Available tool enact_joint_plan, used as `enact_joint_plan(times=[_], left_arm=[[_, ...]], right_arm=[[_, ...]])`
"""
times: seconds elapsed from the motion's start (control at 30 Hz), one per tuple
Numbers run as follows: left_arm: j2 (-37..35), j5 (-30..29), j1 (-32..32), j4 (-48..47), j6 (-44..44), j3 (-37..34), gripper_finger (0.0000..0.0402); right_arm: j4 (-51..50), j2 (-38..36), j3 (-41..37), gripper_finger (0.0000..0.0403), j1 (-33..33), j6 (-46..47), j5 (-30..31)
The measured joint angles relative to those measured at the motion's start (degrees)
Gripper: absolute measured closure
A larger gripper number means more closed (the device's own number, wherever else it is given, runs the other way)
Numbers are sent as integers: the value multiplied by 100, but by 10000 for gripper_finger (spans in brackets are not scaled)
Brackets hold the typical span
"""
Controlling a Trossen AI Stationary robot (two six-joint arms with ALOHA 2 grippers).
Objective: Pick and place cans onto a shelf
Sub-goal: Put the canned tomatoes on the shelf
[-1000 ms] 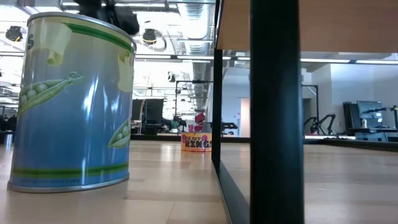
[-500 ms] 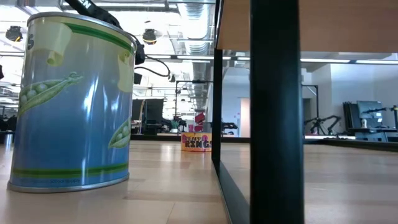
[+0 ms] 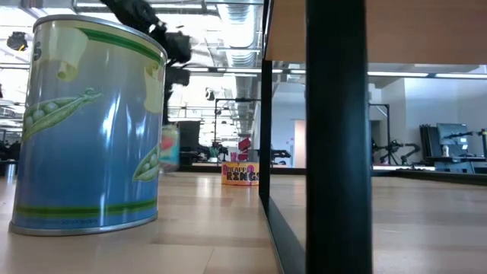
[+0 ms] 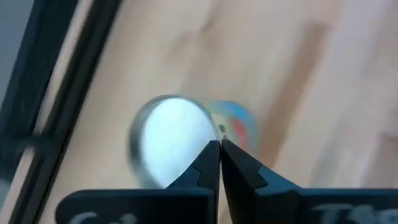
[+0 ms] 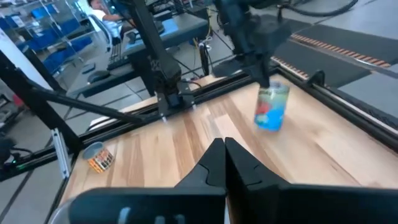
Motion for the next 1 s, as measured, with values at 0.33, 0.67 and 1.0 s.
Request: enact_joint_plan(times=[0.33, 0.67, 1.0], left_arm=[[2, 107, -2135, 1597, -1044, 487, 401], [759, -852, -3027, 2424, -1387, 481, 401], [1236, -1207, -3360, 2768, -1592, 479, 401]], right_arm=[[-555, -657, 0, 394, 22, -11, 11], [-723, -759, 0, 394, 20, -7, 59], [-721, -737, 0, 394, 60, 9, 60]])
